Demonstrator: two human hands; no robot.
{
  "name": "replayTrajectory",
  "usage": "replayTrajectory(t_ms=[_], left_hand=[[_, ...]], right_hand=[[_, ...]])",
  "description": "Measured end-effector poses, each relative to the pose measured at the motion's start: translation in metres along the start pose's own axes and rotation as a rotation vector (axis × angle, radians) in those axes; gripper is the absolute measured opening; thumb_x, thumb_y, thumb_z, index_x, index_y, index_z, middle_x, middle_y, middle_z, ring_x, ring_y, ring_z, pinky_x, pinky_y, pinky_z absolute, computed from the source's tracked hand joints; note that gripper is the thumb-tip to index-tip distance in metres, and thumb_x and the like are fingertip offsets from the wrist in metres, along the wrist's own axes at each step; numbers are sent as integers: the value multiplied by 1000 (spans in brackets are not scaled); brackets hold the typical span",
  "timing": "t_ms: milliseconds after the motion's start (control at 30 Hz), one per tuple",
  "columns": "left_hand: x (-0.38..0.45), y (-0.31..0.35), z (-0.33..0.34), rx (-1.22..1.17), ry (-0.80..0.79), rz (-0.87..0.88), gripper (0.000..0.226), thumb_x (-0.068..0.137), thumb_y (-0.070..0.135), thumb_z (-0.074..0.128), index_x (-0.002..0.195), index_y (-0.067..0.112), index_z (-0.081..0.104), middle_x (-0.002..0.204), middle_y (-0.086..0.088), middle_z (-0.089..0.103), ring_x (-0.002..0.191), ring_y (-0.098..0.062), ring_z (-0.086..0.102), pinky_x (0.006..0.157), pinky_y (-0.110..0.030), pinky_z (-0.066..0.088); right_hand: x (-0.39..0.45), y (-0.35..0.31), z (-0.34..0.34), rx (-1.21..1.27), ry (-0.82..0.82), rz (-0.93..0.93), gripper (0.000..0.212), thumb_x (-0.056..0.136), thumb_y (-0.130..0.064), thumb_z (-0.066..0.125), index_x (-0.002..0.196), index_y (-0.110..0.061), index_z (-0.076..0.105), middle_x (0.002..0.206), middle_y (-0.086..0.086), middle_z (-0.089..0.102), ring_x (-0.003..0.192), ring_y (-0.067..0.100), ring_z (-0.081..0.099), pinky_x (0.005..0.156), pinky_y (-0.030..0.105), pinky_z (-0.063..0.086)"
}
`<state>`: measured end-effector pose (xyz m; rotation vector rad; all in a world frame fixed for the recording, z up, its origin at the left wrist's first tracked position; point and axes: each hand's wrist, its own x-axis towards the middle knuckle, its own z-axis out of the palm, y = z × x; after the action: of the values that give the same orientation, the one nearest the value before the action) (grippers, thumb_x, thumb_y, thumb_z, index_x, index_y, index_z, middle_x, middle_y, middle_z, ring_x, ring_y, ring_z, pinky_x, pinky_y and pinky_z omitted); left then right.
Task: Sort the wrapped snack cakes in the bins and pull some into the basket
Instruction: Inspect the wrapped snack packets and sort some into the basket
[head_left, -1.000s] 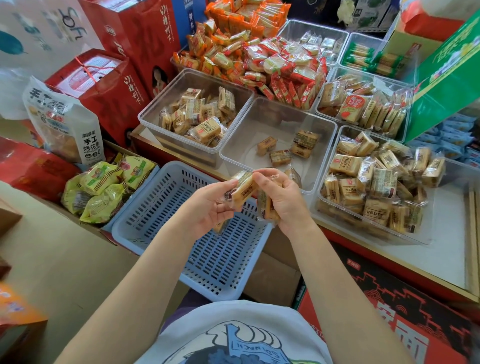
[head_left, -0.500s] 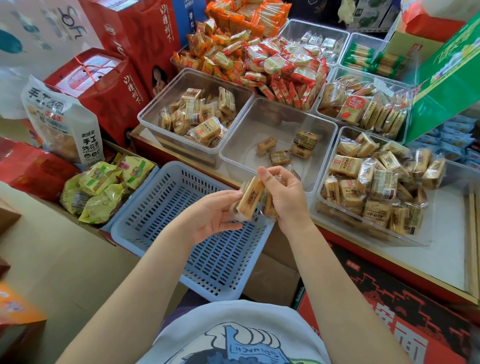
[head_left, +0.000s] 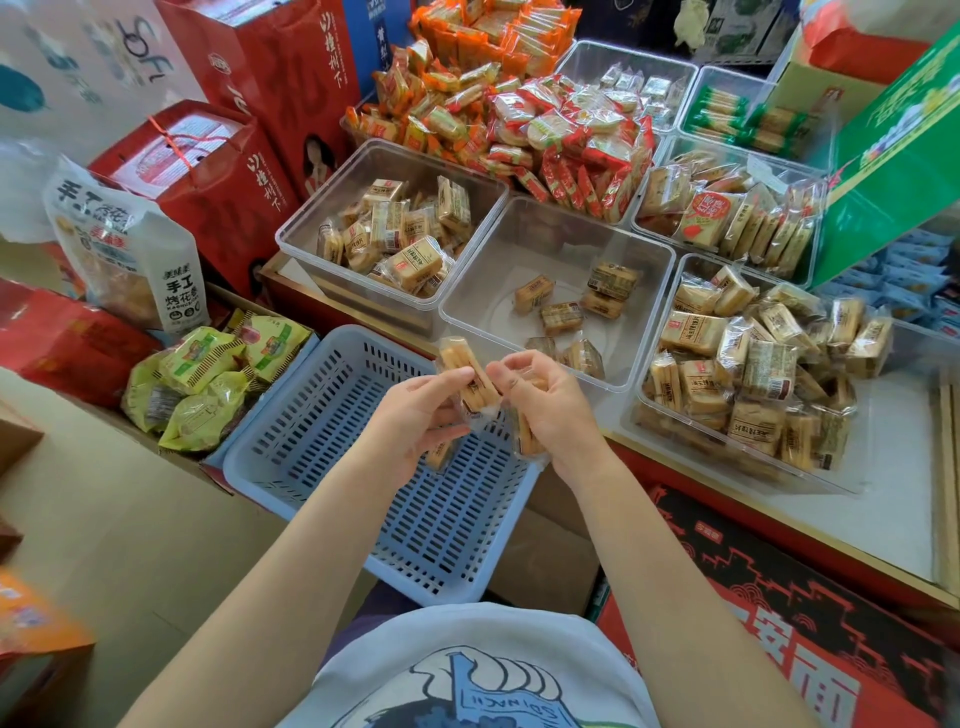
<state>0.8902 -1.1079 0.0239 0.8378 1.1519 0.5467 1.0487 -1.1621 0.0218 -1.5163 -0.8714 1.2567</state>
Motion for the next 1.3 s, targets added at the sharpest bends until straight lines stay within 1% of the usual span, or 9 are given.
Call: replayTrajectory(t_ms=[167,267,467,767,900,1033,1133,1233,1300], left_hand=[[0,0,2,-187,122,25,43,95,22,71,128,-3,60,105,-17,77,92,-27,77,79,-35,63],[0,-2,3,-287,161,75,67,92,17,74,148,23,38,120,-20,66,96,-32,76,78,-41,64],[-5,6,4,-294,73,95,27,96,17,69,120,11,57,112,-16,74,94,-26,76,73,-35,64],[-6,4,-8,-3,-13,12,45,84,54,65,107,16,70,93,-5,78,76,-17,73,68,-27,57],[-1,2,-7,-62,-39,-3,35,101,41,58,119,12,66,109,-11,77,97,-22,75,77,-34,61],[6,2,-13,-114,53,42,16,104,24,58,119,19,61,118,-13,72,103,-23,72,64,-28,58],[10,9,-10,-90,56,57,18,100,22,64,118,19,61,121,-14,70,108,-25,69,67,-28,58],[16,21,-6,-62,26,113,44,85,30,77,122,19,57,125,-12,66,104,-21,70,71,-27,58],[21,27,-8,-31,4,147,61,72,36,83,124,20,55,126,-11,66,102,-19,71,78,-30,60]], right_hand=[[-2,1,9,-16,-87,11,33,84,-30,83,107,-20,61,98,2,69,83,9,68,67,18,54],[0,2,12,6,11,-48,27,86,-27,82,102,-23,61,98,3,69,89,18,69,69,22,57],[3,6,17,86,75,-96,16,90,-29,78,98,-31,65,102,3,69,100,27,70,83,42,62],[7,-6,8,157,65,-28,19,101,-23,62,83,-19,66,82,2,72,79,15,70,69,29,57],[13,-2,8,161,101,1,19,101,-30,62,85,-20,65,83,3,73,81,20,70,77,41,60],[18,-5,7,194,185,59,33,99,-52,58,96,-19,57,84,4,57,82,24,60,81,47,55],[22,-13,9,348,143,132,25,96,-38,54,101,-15,46,86,6,47,83,23,52,75,40,49],[33,-27,16,299,76,162,37,76,-19,49,112,-9,44,83,10,45,76,26,50,65,36,44],[43,-32,20,244,40,186,40,83,-7,46,123,-7,41,75,12,51,62,23,51,56,34,42]])
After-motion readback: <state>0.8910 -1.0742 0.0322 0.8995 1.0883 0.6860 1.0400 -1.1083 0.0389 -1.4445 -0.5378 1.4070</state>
